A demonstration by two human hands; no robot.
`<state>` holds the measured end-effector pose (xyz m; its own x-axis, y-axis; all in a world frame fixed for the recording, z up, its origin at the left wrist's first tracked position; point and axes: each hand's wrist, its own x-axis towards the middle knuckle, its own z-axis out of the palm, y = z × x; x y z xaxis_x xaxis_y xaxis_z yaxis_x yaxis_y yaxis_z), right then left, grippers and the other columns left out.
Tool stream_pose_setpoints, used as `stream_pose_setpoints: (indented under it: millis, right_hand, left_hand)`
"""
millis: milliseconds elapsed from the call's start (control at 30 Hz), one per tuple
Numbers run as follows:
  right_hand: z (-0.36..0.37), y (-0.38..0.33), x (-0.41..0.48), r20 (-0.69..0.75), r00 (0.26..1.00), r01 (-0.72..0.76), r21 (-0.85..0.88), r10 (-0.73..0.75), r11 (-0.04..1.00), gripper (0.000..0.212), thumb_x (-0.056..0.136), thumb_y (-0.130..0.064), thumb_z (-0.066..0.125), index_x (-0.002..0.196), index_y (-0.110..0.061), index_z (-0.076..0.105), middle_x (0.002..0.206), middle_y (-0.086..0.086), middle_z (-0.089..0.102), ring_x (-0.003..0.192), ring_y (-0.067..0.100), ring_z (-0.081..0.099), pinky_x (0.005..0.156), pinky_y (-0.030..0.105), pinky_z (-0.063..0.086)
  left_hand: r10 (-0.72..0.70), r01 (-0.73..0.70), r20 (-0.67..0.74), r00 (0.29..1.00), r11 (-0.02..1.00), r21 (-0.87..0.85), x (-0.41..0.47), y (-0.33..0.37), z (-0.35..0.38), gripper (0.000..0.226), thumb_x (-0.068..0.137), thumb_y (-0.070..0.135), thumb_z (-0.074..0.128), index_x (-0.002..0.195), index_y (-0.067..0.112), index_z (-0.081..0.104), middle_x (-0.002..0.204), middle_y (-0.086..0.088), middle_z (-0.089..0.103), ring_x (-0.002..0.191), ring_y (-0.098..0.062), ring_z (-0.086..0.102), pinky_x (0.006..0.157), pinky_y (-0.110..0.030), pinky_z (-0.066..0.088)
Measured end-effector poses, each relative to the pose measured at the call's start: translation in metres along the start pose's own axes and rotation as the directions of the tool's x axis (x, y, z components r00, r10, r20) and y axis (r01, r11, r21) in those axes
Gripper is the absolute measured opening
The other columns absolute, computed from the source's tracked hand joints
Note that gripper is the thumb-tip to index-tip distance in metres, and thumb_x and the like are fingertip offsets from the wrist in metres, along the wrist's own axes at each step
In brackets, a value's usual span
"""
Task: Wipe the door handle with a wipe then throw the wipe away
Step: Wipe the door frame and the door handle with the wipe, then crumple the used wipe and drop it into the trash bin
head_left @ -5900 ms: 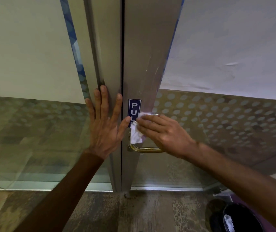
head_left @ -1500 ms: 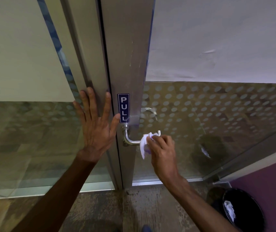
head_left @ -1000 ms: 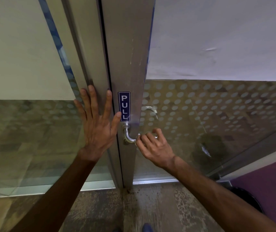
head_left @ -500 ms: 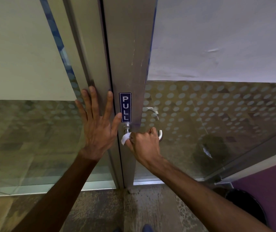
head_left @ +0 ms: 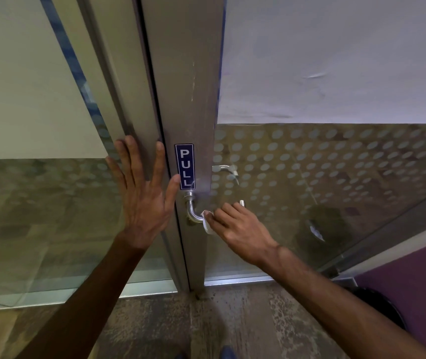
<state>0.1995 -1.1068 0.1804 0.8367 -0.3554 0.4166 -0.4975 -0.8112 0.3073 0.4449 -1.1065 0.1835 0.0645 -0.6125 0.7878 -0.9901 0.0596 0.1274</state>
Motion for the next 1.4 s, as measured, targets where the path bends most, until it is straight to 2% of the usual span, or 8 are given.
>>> stream_pose_setpoints:
  millis: [233,367,467,567,700,933,1133,1400]
  right_hand:
    - [-0.008,0.013,-0.009,-0.009,0.96,-0.25,0.41,0.278,0.877,0.021,0.089,0.001,0.072,0.107,-0.007,0.079,0.091,0.006,0.074,0.08,0.025,0.065,0.065,0.037,0.053]
    - [-0.021,0.017,-0.013,0.281,0.687,-0.589,0.756,0.67,0.286,0.019,0.086,-0.007,0.074,0.097,-0.023,0.074,0.087,-0.007,0.076,0.075,0.011,0.068,0.068,0.034,0.058]
    - [-0.031,0.021,-0.02,0.445,0.627,-0.482,0.866,0.639,-0.129,0.016,0.085,0.009,0.074,0.091,-0.005,0.071,0.074,-0.002,0.073,0.064,0.009,0.063,0.062,0.026,0.052]
    - [-0.043,0.022,-0.031,0.537,0.597,-0.378,0.843,0.596,-0.382,0.029,0.078,0.023,0.07,0.091,-0.003,0.071,0.078,0.004,0.071,0.068,0.01,0.062,0.062,0.022,0.05]
    - [-0.055,0.023,-0.048,0.625,0.571,-0.332,0.769,0.532,-0.547,0.025,0.083,0.021,0.065,0.1,0.003,0.07,0.092,0.019,0.069,0.075,0.022,0.062,0.065,0.028,0.052]
    - [-0.059,0.015,-0.079,0.509,0.475,-0.499,0.828,0.718,-0.257,0.023,0.078,0.013,0.079,0.081,-0.005,0.066,0.07,0.005,0.056,0.065,0.018,0.047,0.056,0.021,0.042]
    - [-0.062,0.002,-0.109,0.036,0.743,-0.522,0.655,0.668,0.546,0.014,0.082,0.009,0.071,0.085,-0.004,0.068,0.085,0.001,0.057,0.071,0.012,0.052,0.063,0.024,0.046]
    - [-0.083,-0.022,-0.141,-0.033,0.93,-0.282,0.573,0.366,0.769,0.024,0.085,0.0,0.06,0.107,0.001,0.07,0.11,0.013,0.065,0.089,0.031,0.057,0.077,0.041,0.05]
  left_hand:
    - [0.022,-0.021,0.008,1.0,0.999,-0.04,-0.001,0.009,-0.012,0.072,0.112,0.049,0.036,0.166,0.028,-0.006,0.17,0.001,-0.034,0.16,-0.026,-0.024,0.128,-0.059,-0.007]
    - [-0.001,0.006,0.019,1.0,0.96,-0.281,-0.01,0.038,-0.026,0.063,0.112,0.04,0.04,0.162,0.005,0.026,0.175,0.0,-0.021,0.163,-0.024,-0.012,0.132,-0.057,0.005]
    - [-0.109,0.135,0.081,0.991,0.852,-0.506,-0.029,0.072,-0.039,0.052,0.109,0.026,0.045,0.149,-0.006,0.048,0.17,-0.024,0.023,0.162,-0.03,0.023,0.131,-0.042,0.026]
    - [-0.349,0.47,0.317,0.882,0.597,-0.65,-0.051,0.104,-0.052,0.049,0.104,0.036,0.046,0.139,0.007,0.063,0.144,-0.01,0.065,0.135,-0.02,0.06,0.114,-0.042,0.049]
    - [-0.344,0.818,0.759,0.553,0.05,-0.573,-0.059,0.133,-0.059,0.033,0.093,0.053,0.055,0.114,0.039,0.077,0.114,0.013,0.08,0.11,-0.003,0.073,0.086,-0.015,0.056]
    - [-0.207,0.849,0.892,0.403,-0.28,-0.448,-0.087,0.169,-0.053,0.04,0.084,0.016,0.061,0.117,-0.001,0.074,0.111,-0.02,0.08,0.101,-0.032,0.079,0.079,-0.033,0.065]
    - [-0.137,0.863,0.899,0.416,-0.251,-0.438,-0.102,0.195,-0.058,0.04,0.088,0.001,0.05,0.115,0.011,0.079,0.121,-0.016,0.078,0.115,-0.028,0.075,0.094,-0.029,0.061]
    - [-0.084,0.846,0.89,0.448,-0.281,-0.453,-0.108,0.213,-0.076,0.039,0.092,-0.004,0.054,0.074,0.023,0.077,0.081,0.003,0.076,0.088,-0.006,0.076,0.08,-0.019,0.06]
